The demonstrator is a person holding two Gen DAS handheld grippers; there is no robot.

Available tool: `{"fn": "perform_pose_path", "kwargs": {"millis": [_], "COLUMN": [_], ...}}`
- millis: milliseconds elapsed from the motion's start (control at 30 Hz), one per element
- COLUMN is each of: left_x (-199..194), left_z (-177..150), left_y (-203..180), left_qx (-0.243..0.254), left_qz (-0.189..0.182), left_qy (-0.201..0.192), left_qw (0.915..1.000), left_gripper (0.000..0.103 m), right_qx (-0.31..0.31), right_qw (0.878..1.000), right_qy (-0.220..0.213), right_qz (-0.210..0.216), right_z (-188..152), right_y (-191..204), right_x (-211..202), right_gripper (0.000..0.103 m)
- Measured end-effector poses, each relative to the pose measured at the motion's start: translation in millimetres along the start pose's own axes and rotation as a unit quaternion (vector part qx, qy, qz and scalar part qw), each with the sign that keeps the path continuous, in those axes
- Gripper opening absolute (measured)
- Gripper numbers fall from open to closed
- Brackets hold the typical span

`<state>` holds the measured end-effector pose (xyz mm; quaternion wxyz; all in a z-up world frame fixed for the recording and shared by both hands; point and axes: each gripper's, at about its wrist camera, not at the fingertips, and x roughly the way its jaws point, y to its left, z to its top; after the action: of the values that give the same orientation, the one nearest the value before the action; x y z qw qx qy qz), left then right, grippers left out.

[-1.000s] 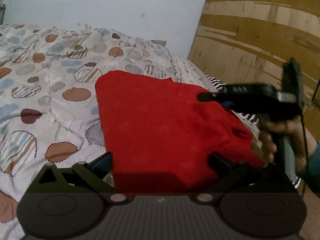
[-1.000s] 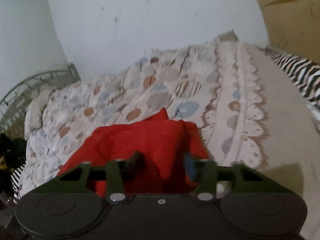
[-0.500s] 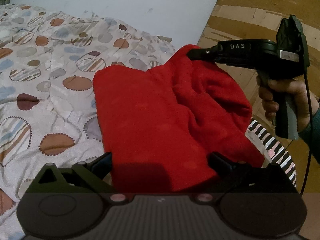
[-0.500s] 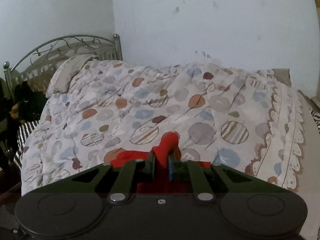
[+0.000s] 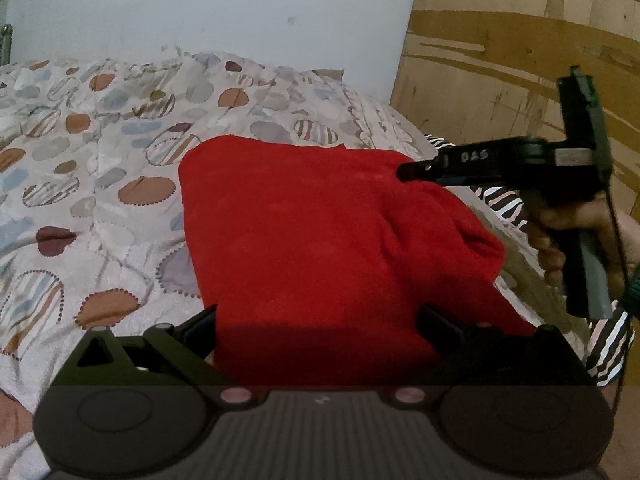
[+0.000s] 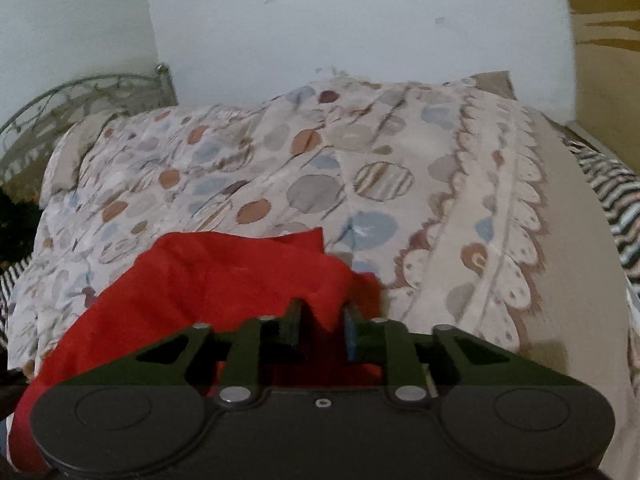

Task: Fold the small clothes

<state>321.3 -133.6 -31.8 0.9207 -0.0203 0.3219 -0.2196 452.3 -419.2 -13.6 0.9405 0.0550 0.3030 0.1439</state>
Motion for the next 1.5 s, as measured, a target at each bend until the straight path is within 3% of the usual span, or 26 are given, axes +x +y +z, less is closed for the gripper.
{"fn": "perform_pose_path", "kwargs": {"millis": [33,67,133,267,400,500,567,733,933,1133,1300,1500], "left_x": [0,1,1,-1,-2,-3,-4,-3,-2,-2,-4,-11], "left_z": [0,0,1,0,0,-3,-4,-2,1,0,-4,2], "left_y": [0,-1,0,1,2,4,4,3,3,5,5,21], "left_qx": [-0.001,-0.001,-0.001,-0.002,-0.003,-0.001,0.002,0.005,0.004,0.002,0.004,-0.033], "left_qz": [0.001,0.001,0.001,-0.001,-0.004,-0.012,-0.013,-0.011,-0.008,-0.013,-0.012,-0.038], "left_qy": [-0.001,0.0,0.001,0.0,0.0,-0.003,-0.005,0.0,0.005,0.002,-0.009,-0.006], "left_qw": [1.0,1.0,1.0,1.0,1.0,0.9999,0.9999,0.9999,0.9999,0.9999,0.9999,0.9987], "left_gripper": [0.103,0.103,0.103,0.103,0.103,0.103,0.103,0.103,0.103,0.103,0.103,0.103], "right_qx": [0.007,0.01,0.017,-0.012,-0.07,-0.128,-0.135,-0.068,0.027,0.032,0.097,0.077], "right_qw": [1.0,1.0,1.0,0.998,0.994,0.991,0.99,0.998,0.999,0.999,0.994,0.996], "right_qy": [-0.003,-0.005,-0.01,-0.011,0.016,0.035,0.028,0.006,-0.024,0.006,-0.01,-0.033], "right_qz": [-0.001,0.0,0.01,0.067,0.082,0.011,-0.005,0.014,0.038,-0.015,0.044,0.035], "right_z": [-1,-1,1,2,-2,-10,-17,-28,-14,-16,-38,-46], "right_y": [1,2,8,34,58,65,58,32,13,-5,-38,-31], "right_x": [-4,-8,-17,-30,-28,-20,-22,-29,-27,12,24,21], "right_gripper": [0.042,0.063,0.087,0.096,0.098,0.097,0.1,0.102,0.102,0.102,0.103,0.102]}}
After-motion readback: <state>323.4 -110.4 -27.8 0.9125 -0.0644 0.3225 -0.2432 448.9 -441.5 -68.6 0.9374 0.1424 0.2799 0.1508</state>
